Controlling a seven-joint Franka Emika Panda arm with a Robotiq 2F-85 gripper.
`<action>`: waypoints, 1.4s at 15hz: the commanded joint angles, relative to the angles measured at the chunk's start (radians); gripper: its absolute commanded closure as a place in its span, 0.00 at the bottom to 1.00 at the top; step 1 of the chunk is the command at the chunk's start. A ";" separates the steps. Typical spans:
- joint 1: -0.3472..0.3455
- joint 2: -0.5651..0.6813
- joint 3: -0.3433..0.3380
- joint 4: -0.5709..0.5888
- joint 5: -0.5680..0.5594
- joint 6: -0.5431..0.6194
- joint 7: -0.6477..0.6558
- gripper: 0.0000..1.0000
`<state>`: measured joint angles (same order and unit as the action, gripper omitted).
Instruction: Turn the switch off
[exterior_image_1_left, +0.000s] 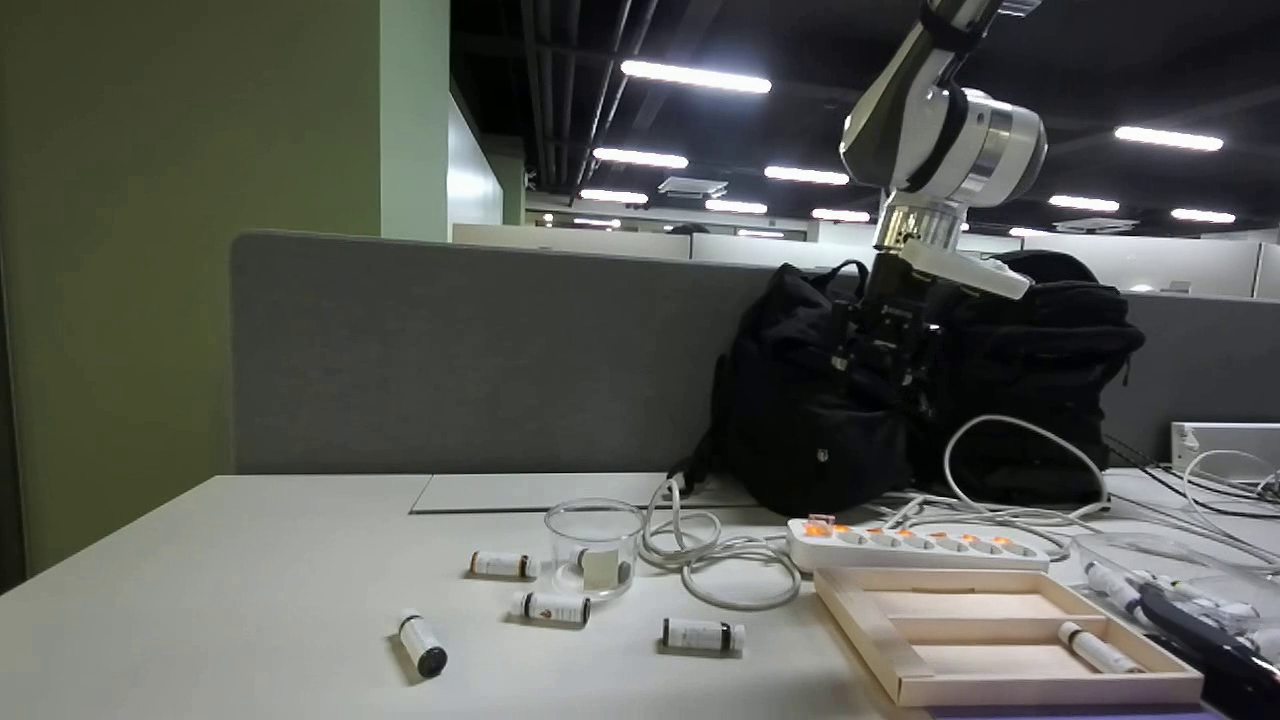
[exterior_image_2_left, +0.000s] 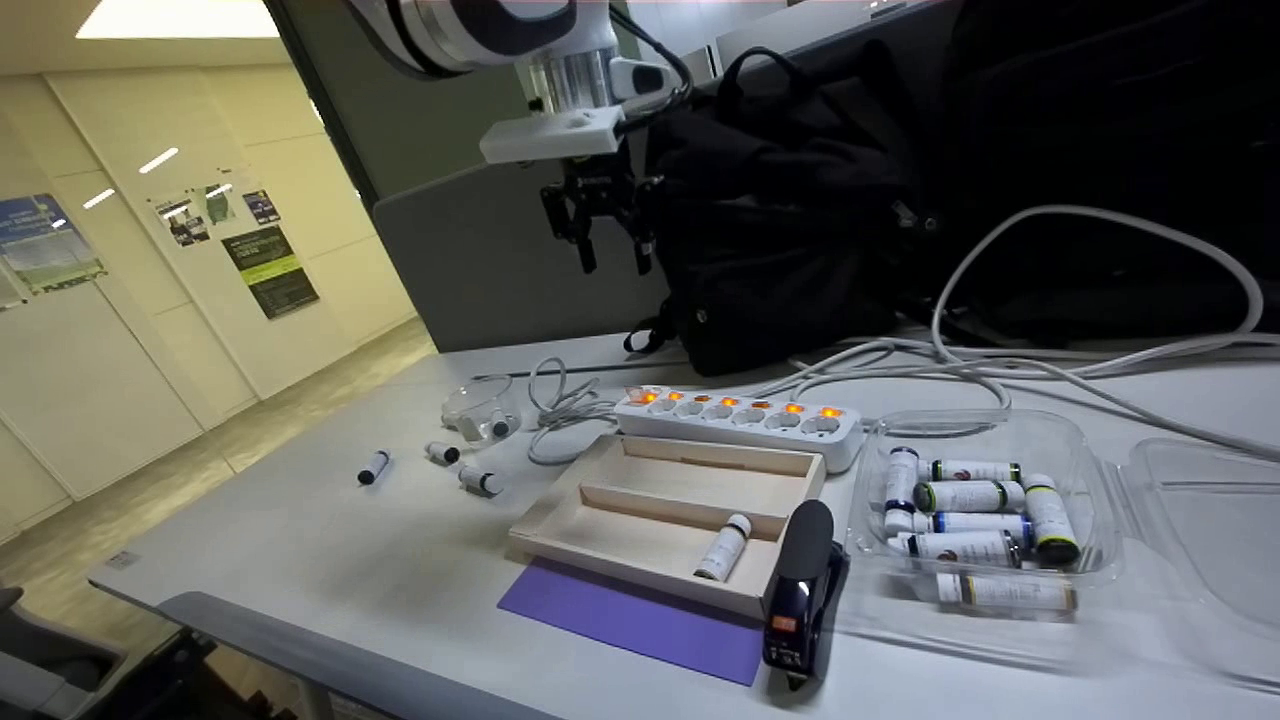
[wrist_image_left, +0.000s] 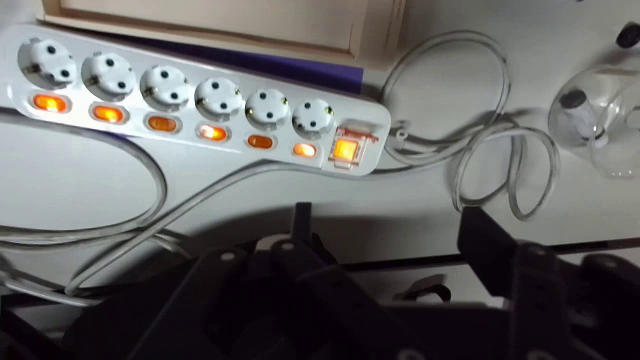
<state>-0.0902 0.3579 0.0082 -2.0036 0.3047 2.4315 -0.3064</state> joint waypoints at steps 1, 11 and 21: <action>-0.081 0.119 0.060 0.115 0.103 0.012 -0.106 0.55; -0.150 0.341 0.135 0.241 0.150 0.036 -0.112 1.00; -0.147 0.486 0.147 0.378 0.138 -0.029 -0.008 1.00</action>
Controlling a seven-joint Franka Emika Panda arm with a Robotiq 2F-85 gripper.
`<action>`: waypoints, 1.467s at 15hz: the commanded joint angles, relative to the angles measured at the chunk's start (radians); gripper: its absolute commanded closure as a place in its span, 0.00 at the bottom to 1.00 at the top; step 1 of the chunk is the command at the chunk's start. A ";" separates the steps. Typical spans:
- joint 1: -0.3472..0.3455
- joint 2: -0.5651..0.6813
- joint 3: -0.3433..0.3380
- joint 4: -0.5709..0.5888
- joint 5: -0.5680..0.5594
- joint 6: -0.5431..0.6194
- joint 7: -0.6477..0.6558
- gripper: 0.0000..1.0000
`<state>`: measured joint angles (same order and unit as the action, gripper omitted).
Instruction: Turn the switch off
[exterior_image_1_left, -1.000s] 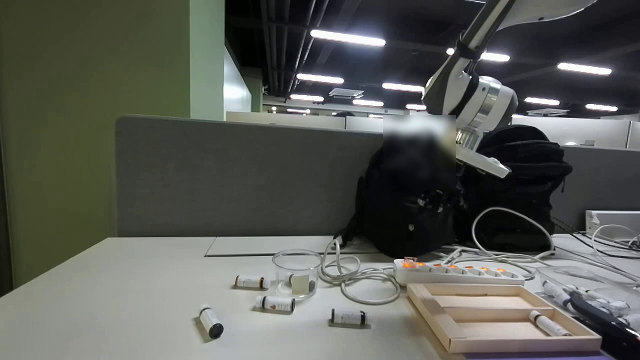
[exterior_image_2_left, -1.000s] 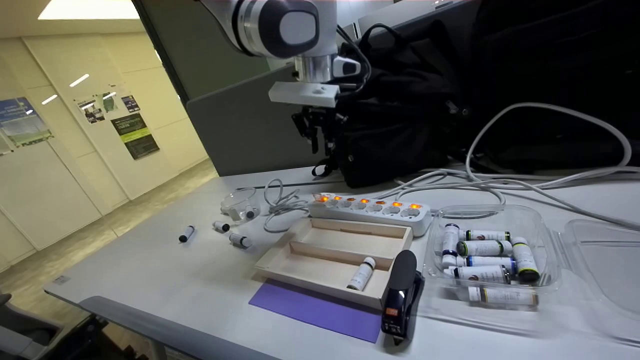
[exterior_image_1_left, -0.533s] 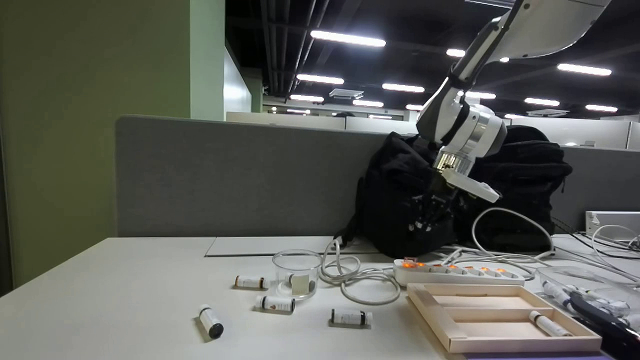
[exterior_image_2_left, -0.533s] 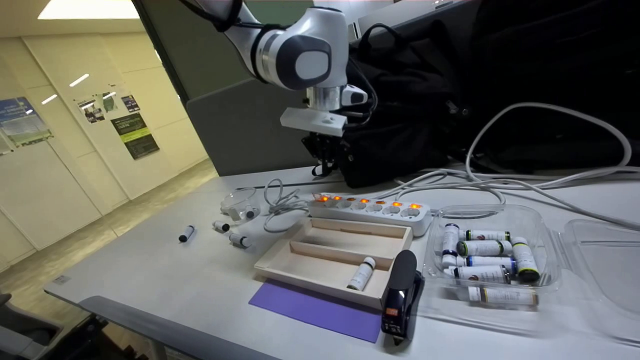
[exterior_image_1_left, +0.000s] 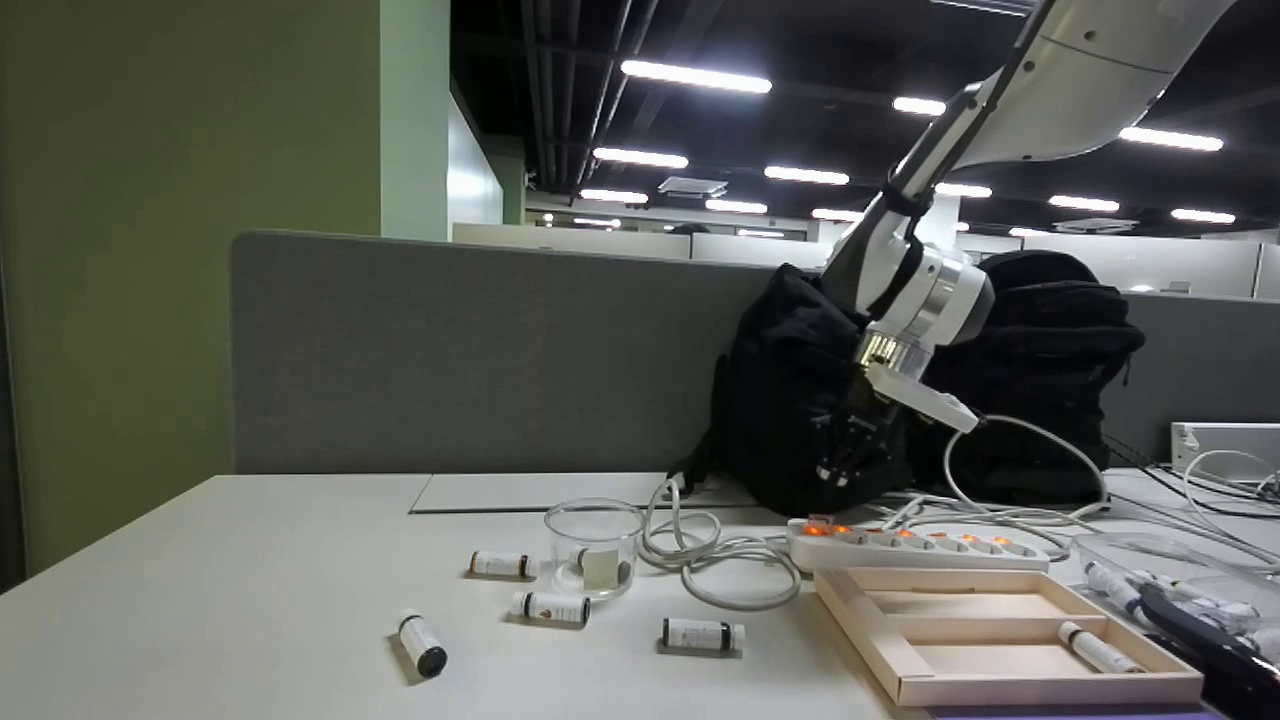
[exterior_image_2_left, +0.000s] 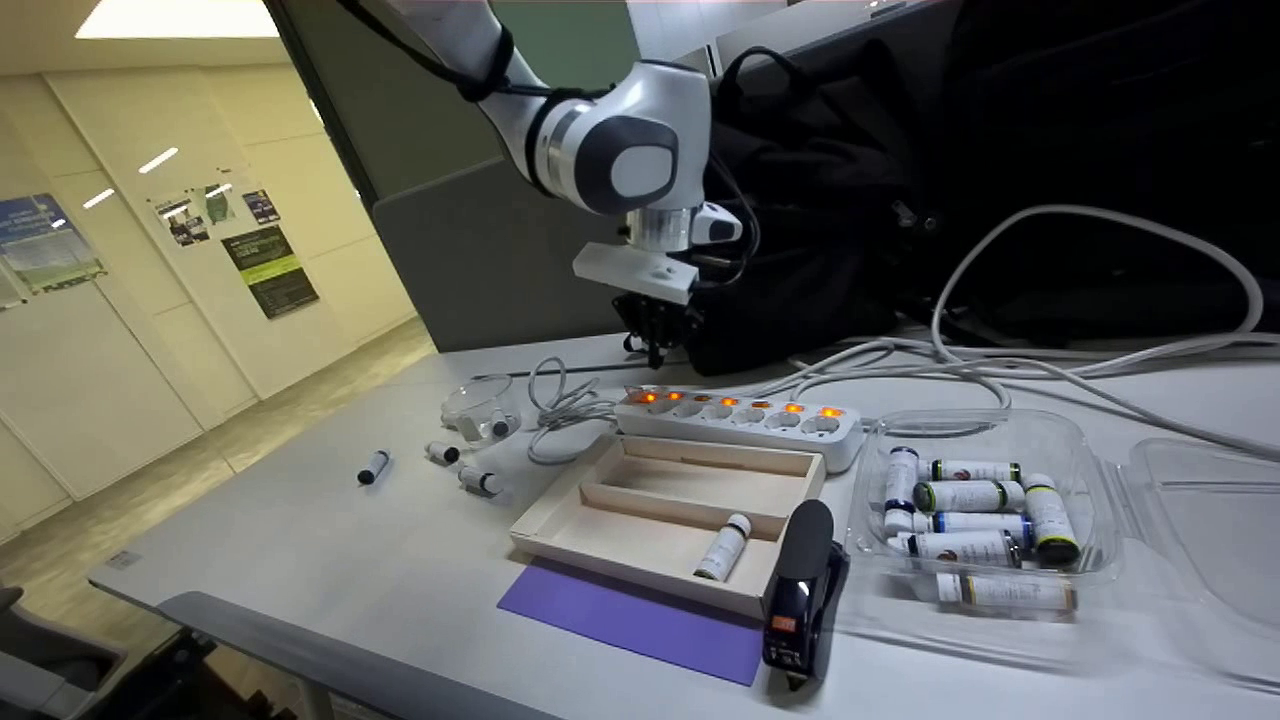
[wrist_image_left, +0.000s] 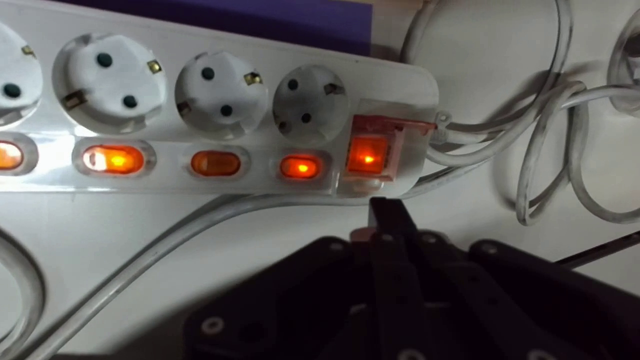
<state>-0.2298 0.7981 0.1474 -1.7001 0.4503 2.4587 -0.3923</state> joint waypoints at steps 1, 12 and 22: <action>-0.003 0.056 0.004 0.088 -0.009 -0.079 0.104 1.00; 0.042 0.111 -0.025 0.153 -0.021 -0.159 0.259 1.00; 0.069 0.127 -0.049 0.173 -0.050 -0.181 0.304 1.00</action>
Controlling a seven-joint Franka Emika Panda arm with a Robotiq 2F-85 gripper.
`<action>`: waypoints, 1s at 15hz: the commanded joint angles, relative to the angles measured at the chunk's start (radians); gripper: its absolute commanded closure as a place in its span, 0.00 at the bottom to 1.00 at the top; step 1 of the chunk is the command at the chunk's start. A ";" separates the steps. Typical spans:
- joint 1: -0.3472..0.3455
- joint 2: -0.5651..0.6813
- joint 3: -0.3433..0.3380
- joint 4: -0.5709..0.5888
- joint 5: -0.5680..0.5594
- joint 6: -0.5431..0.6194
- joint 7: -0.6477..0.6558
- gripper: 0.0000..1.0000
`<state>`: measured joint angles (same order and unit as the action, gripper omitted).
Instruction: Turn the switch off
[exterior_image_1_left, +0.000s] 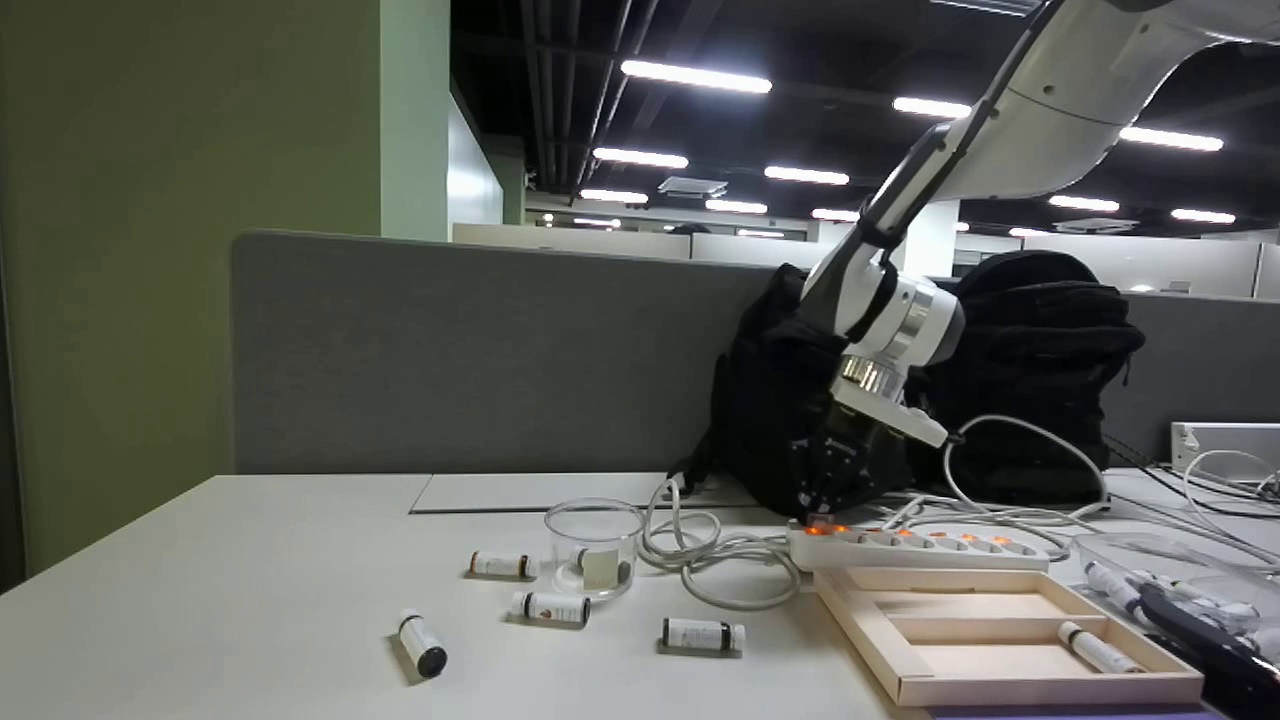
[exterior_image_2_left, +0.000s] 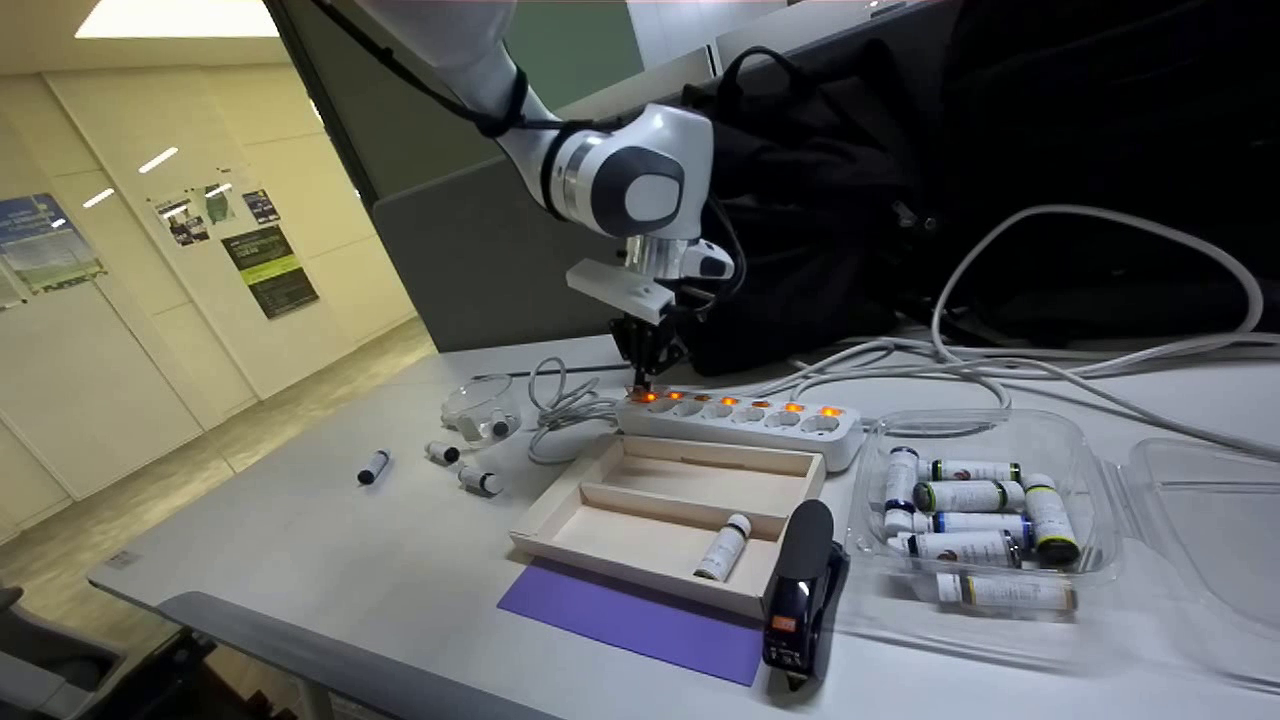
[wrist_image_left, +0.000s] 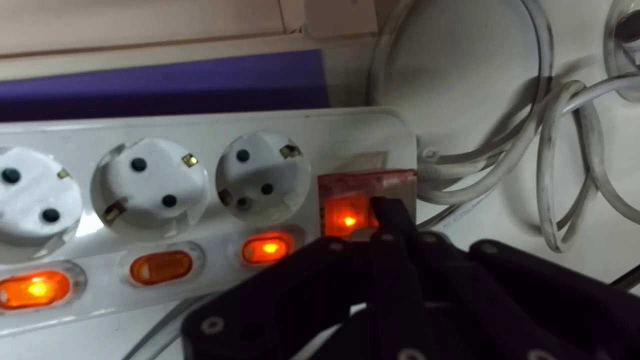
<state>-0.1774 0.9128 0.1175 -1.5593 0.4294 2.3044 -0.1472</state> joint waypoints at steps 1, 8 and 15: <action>0.019 0.005 -0.022 0.026 -0.032 -0.022 0.061 1.00; 0.025 -0.026 -0.029 -0.002 -0.049 -0.019 0.061 1.00; 0.016 -0.075 -0.029 -0.040 -0.055 -0.011 0.043 1.00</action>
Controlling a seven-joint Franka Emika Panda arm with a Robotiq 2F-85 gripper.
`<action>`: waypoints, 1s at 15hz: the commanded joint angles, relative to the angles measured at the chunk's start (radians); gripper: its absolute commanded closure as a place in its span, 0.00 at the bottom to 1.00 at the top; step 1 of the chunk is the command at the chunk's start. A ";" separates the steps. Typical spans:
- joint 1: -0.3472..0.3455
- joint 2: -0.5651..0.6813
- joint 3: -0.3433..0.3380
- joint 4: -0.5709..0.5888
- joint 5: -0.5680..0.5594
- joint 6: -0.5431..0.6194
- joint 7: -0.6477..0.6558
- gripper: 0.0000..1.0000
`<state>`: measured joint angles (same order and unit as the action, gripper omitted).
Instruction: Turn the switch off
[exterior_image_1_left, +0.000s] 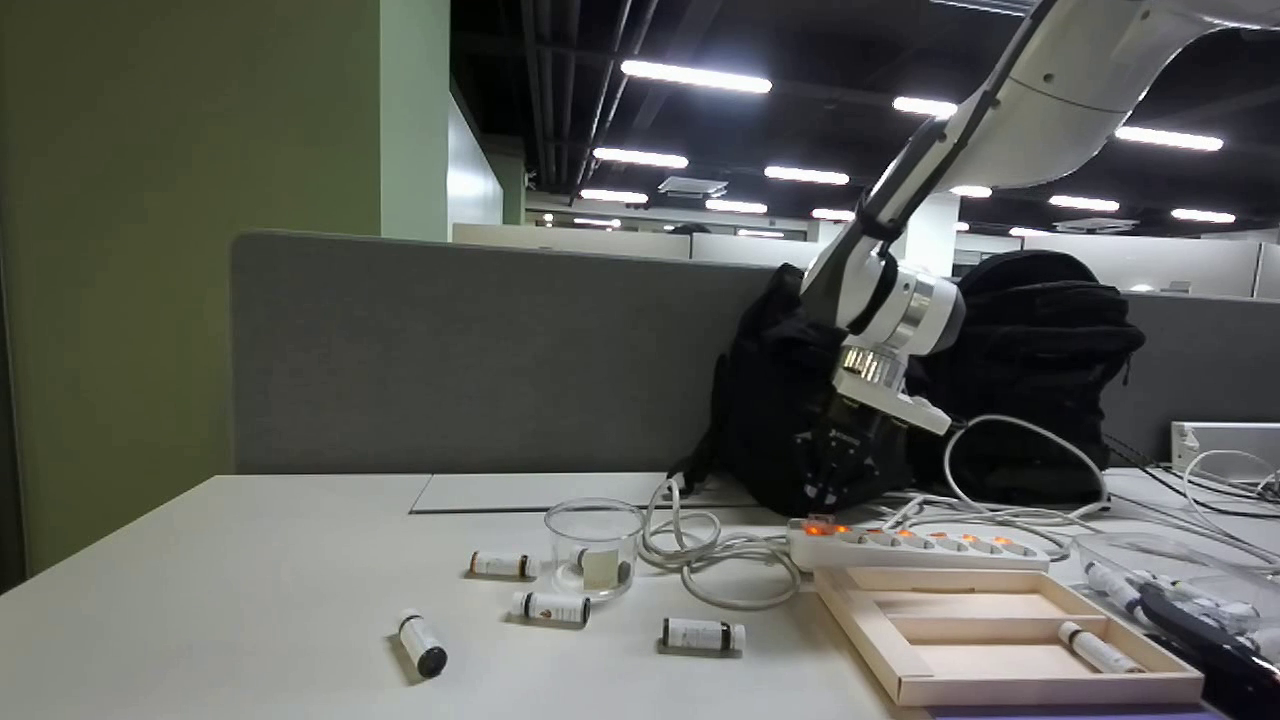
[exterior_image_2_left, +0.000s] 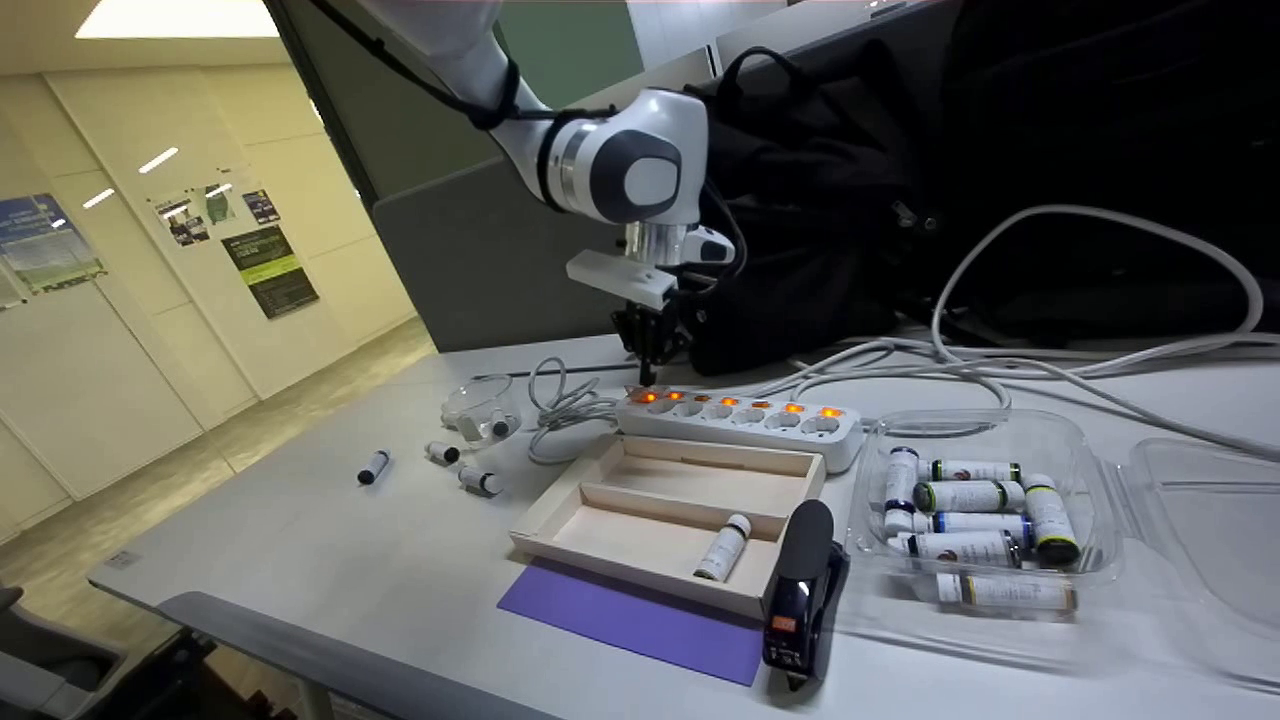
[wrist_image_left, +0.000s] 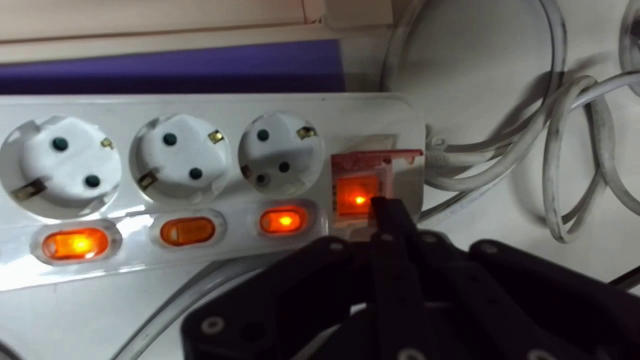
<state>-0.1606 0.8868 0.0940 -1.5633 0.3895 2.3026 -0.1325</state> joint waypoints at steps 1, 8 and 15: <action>-0.002 -0.051 -0.005 -0.036 -0.014 -0.014 0.029 1.00; 0.012 -0.053 -0.020 -0.048 -0.030 -0.012 0.044 1.00; 0.019 -0.048 -0.028 -0.076 -0.056 0.007 0.042 1.00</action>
<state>-0.1503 0.8608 0.0715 -1.6114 0.3486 2.3022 -0.1253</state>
